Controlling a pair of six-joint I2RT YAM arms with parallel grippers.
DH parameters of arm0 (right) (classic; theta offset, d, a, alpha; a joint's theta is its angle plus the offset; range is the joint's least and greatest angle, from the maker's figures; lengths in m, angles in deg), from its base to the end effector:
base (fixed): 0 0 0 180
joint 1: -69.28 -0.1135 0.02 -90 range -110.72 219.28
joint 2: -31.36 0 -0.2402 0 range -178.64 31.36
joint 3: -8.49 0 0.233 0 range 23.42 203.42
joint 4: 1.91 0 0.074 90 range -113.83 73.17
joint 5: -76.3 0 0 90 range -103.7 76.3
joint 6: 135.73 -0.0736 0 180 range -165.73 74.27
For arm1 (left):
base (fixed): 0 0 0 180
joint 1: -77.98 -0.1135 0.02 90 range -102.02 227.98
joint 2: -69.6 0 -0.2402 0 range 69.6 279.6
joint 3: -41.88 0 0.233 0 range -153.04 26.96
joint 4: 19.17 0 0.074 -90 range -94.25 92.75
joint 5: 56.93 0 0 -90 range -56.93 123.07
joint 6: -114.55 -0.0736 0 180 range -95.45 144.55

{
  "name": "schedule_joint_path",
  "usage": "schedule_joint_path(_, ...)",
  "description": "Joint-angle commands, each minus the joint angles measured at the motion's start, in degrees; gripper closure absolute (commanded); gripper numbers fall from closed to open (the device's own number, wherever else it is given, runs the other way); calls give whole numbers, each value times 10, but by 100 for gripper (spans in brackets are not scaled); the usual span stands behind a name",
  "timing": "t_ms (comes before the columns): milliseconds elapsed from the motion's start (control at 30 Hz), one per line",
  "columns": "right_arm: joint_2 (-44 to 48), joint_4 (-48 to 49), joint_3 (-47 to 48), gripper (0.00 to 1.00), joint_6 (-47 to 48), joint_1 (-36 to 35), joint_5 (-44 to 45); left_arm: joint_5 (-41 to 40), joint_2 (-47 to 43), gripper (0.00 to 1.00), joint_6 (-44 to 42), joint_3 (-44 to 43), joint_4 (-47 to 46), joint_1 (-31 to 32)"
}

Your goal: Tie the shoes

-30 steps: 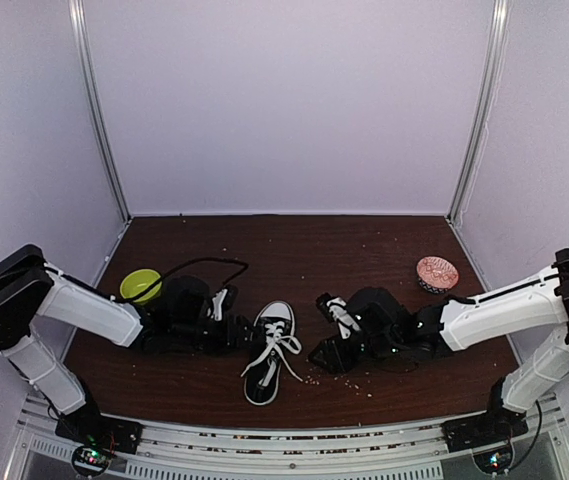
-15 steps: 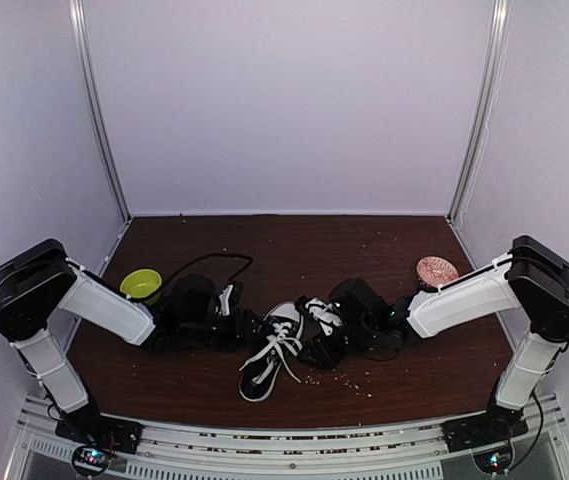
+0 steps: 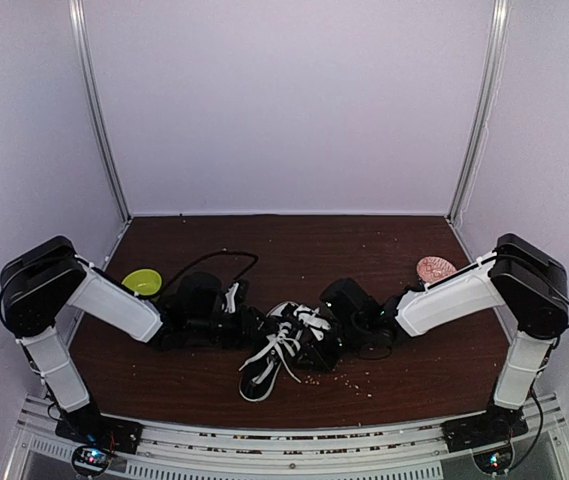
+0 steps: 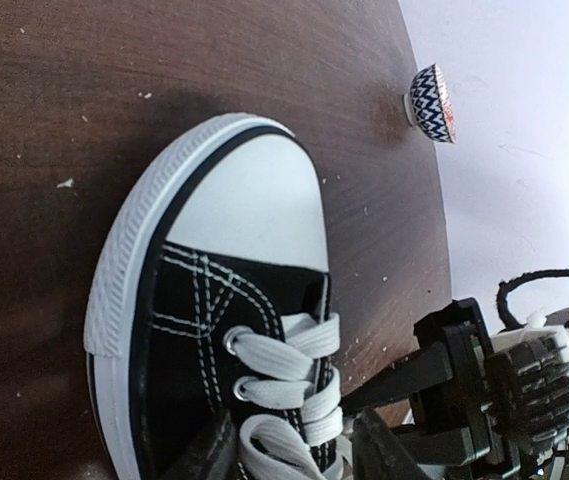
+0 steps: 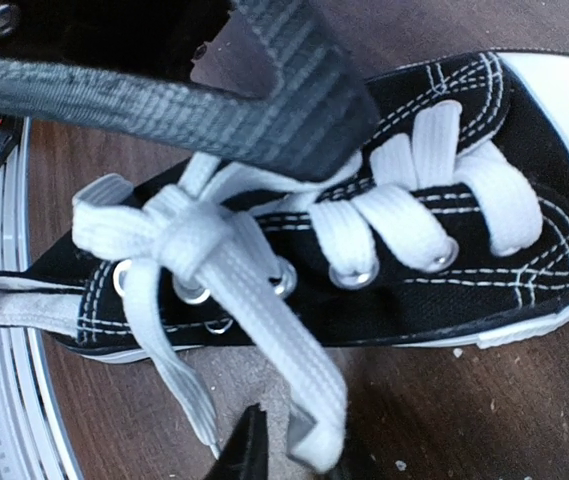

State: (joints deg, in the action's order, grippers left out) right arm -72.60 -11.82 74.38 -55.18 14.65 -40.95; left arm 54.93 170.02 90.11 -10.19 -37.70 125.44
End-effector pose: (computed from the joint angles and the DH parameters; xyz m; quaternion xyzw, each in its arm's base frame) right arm 0.1778 0.3088 0.0993 -0.4265 0.8052 0.3713 0.1787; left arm 0.2109 -0.2703 0.1049 -0.0398 0.8539 -0.5011 0.1348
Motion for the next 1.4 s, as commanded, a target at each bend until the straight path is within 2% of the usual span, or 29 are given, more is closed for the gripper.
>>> schedule_joint_path(0,-4,13,5,86,1,0,-11,9,16,60,4,-21,-31,3)
schedule_joint_path(100,1,18,-2,93,-3,-1,-13,6,26,63,8,-30,-29,3)
schedule_joint_path(233,8,23,-9,97,-7,-1,-10,10,45,68,16,-48,-27,3)
schedule_joint_path(400,14,24,-15,100,-7,0,-3,12,50,85,18,-57,-19,3)
schedule_joint_path(500,18,23,-18,100,-10,-1,0,3,42,99,17,-54,-16,3)
schedule_joint_path(533,19,23,-20,100,-12,0,1,-1,37,100,17,-52,-13,3)
schedule_joint_path(900,41,21,-60,100,-34,0,22,-57,-28,100,8,-19,11,3)
schedule_joint_path(1133,41,24,-64,100,-44,-1,23,-56,-31,100,3,-21,21,3)
schedule_joint_path(1367,44,-1,-61,100,-58,-1,44,-94,-46,100,18,3,39,3)
